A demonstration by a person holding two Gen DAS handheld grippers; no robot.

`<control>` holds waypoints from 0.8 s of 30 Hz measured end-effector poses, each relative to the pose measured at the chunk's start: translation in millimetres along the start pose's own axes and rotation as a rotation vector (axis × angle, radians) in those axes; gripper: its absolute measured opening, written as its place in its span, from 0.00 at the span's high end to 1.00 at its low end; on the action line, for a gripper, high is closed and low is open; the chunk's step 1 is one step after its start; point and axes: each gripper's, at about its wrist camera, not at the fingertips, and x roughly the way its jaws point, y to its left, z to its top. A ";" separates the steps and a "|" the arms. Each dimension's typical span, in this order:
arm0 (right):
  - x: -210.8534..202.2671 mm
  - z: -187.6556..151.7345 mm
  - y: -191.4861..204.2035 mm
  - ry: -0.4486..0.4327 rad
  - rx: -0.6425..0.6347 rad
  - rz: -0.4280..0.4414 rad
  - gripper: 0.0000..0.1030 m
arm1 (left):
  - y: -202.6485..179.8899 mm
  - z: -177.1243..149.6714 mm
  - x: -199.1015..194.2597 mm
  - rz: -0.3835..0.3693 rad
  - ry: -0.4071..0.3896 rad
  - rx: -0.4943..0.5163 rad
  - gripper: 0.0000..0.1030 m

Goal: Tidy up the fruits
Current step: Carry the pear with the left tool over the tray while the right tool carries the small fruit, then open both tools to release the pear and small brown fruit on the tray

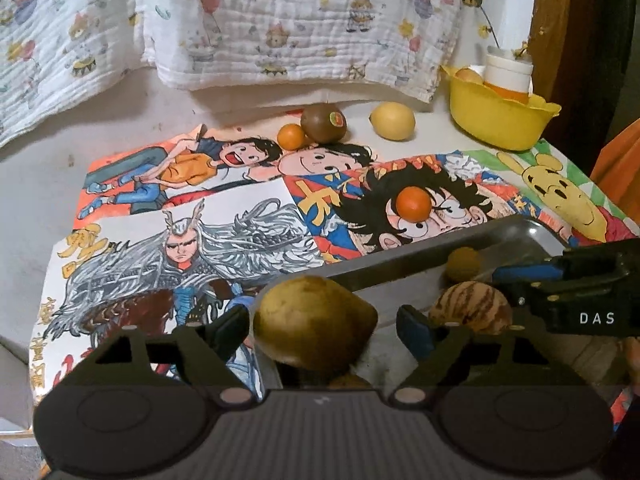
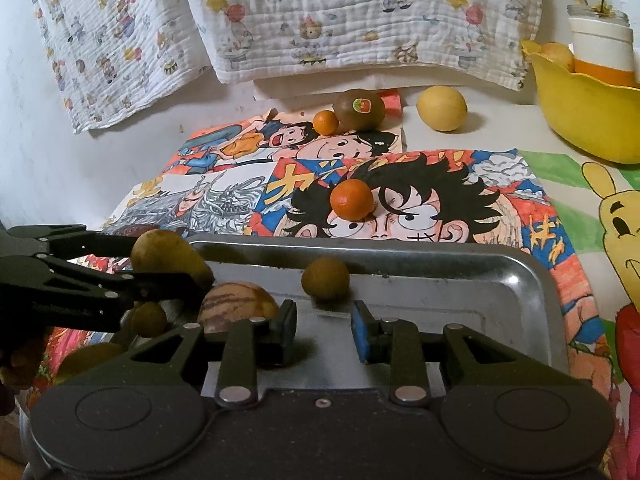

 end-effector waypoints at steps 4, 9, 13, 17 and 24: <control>-10.8 -3.2 -0.2 -0.020 0.006 -0.004 0.59 | -0.7 -2.8 -13.4 0.006 -0.023 -0.013 0.07; -29.4 -9.8 0.8 -0.053 0.010 0.007 0.42 | 0.1 -12.9 -34.7 0.014 -0.065 -0.050 0.01; -44.2 -17.5 6.1 -0.074 -0.002 0.027 0.33 | 1.8 -23.3 -49.4 -0.009 -0.101 -0.093 0.01; -58.9 -27.1 14.9 -0.099 -0.030 0.046 0.19 | -0.1 -34.2 -62.8 -0.009 -0.126 -0.112 0.01; -84.3 -47.6 35.7 -0.137 -0.134 0.062 0.04 | -12.9 -59.6 -88.2 -0.019 -0.160 -0.073 0.01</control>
